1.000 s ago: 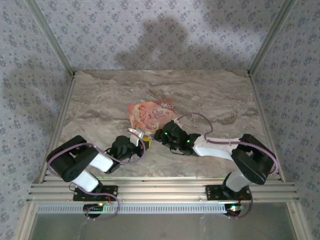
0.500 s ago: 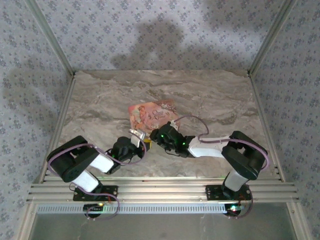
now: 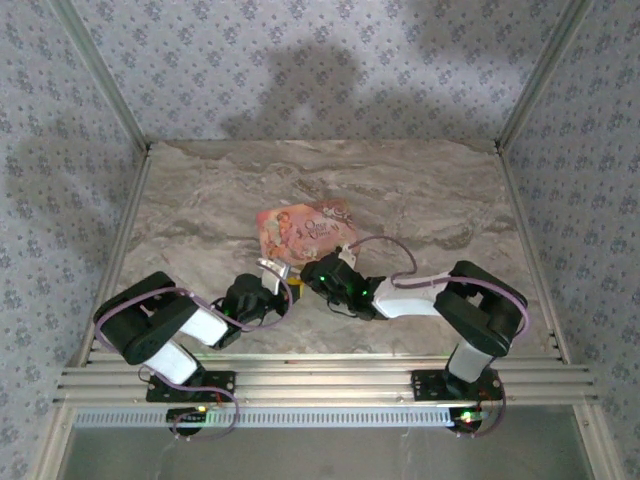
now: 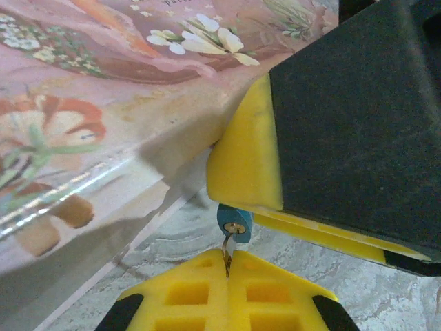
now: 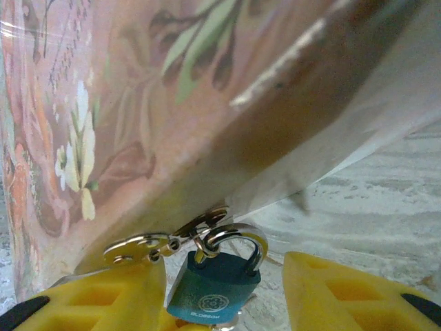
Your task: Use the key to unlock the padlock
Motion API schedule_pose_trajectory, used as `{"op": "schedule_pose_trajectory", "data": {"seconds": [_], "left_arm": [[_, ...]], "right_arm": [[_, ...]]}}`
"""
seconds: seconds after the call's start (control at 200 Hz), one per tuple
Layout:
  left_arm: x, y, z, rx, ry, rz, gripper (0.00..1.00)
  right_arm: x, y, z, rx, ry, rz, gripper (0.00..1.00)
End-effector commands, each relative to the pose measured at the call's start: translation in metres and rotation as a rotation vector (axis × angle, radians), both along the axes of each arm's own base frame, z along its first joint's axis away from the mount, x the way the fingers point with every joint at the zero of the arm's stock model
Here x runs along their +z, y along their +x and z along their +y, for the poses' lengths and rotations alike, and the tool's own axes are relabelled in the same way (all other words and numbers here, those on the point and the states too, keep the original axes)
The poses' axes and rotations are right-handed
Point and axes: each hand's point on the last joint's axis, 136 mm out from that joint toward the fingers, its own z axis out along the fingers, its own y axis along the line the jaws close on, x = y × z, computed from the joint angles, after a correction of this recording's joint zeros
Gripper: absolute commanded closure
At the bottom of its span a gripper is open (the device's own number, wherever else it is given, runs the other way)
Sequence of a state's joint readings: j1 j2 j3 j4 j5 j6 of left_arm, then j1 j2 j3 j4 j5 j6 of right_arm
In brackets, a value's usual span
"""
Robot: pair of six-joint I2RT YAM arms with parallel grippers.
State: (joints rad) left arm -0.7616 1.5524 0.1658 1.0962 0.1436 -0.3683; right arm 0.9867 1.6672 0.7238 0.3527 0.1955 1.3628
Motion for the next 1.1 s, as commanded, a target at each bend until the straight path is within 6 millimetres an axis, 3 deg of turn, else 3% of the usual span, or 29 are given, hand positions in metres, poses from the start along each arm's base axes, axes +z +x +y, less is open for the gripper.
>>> {"op": "schedule_pose_trajectory", "data": {"seconds": [0.0,0.13,0.52,0.655,0.759,0.834,1.094], "left_arm": [[0.001,-0.007,-0.006,-0.03,-0.022,0.004,1.0],[0.0,-0.009,-0.008,-0.034,-0.025,0.006,1.0],[0.0,-0.013,-0.01,-0.055,-0.028,0.015,1.0],[0.003,-0.016,-0.012,-0.073,-0.027,0.03,1.0],[0.004,-0.018,-0.006,-0.071,-0.031,0.074,0.74],[0.009,-0.019,0.003,-0.059,-0.073,0.107,0.65],[0.032,-0.026,0.011,-0.144,-0.179,0.221,0.62]], "right_arm": [[-0.006,0.005,-0.004,-0.052,0.011,-0.009,0.53],[-0.006,0.006,-0.002,-0.051,0.023,-0.011,0.6],[-0.015,0.001,-0.006,-0.035,0.008,0.008,1.0],[-0.014,0.001,-0.007,-0.031,0.015,0.0,1.0],[-0.013,0.001,-0.009,-0.034,0.016,-0.002,1.0],[-0.012,0.001,-0.01,-0.035,0.018,-0.001,1.0],[-0.003,0.0,-0.007,-0.021,0.037,-0.004,1.0]]}}
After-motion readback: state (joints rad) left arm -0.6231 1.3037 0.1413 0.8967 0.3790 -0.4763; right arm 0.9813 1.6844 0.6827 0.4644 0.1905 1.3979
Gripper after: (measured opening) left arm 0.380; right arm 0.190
